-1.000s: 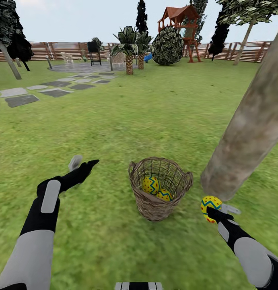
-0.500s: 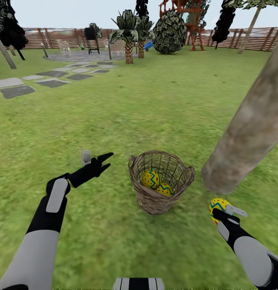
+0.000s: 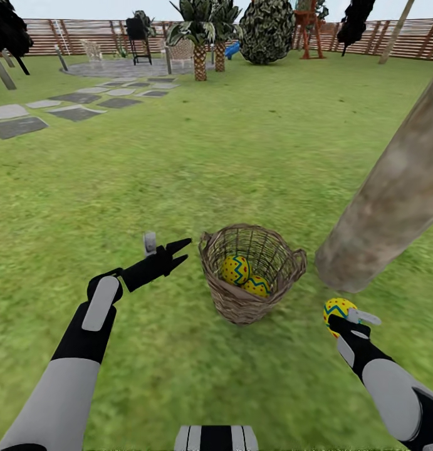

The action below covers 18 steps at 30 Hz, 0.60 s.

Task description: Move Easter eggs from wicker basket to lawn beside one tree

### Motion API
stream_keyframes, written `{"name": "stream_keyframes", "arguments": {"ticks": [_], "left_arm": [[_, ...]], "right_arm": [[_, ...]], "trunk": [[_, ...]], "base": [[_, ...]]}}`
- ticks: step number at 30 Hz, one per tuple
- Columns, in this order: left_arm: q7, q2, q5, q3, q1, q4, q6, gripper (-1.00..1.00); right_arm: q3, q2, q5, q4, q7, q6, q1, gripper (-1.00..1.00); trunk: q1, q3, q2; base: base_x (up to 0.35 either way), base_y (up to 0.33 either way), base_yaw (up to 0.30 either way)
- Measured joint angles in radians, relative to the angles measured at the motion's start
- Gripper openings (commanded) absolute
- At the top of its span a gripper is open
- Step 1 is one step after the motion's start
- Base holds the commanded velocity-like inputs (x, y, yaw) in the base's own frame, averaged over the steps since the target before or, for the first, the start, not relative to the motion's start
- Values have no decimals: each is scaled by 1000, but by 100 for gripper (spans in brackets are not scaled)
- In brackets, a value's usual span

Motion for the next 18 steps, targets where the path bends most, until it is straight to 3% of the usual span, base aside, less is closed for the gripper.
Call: {"name": "stream_keyframes", "arguments": {"ticks": [18], "left_arm": [[0,3,1,0,0,1,0,100]], "right_arm": [[0,0,5,-21,1,48,-13,-100]], "trunk": [[8,-70,-4]], "base": [[0,0,0]]}}
